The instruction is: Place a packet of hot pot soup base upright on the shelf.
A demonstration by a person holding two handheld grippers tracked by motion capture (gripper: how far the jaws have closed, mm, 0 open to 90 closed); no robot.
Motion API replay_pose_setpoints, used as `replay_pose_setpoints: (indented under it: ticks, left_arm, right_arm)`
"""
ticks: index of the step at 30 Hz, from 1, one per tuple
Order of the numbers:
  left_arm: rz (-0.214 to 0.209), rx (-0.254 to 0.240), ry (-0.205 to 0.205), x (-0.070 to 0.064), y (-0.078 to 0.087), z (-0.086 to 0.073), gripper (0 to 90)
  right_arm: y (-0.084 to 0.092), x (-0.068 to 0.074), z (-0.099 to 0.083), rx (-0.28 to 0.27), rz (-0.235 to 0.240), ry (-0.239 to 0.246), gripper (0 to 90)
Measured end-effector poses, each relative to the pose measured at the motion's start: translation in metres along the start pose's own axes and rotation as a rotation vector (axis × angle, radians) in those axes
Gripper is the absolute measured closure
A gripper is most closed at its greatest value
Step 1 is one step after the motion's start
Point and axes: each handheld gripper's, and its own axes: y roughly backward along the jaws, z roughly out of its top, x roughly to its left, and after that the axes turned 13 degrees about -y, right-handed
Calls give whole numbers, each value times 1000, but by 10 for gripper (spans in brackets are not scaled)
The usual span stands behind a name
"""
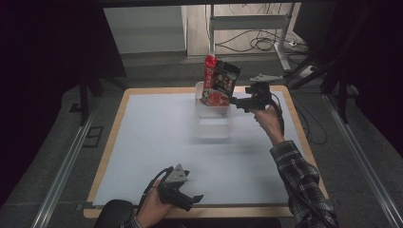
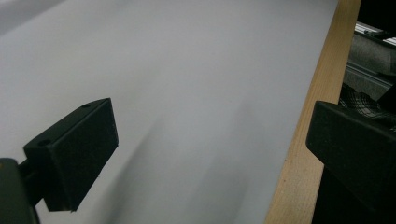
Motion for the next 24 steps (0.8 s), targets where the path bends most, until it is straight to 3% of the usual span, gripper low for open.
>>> replay_pose_setpoints:
  ticks: [12, 24]
  left_arm:
    - [6, 6, -15, -2, -2, 0, 22]
    - [10, 9, -26, -3, -3, 0, 21]
  right_arm:
    - [15, 3, -27, 33, 16, -7, 81]
    - [42, 12, -42, 37, 22, 7, 81]
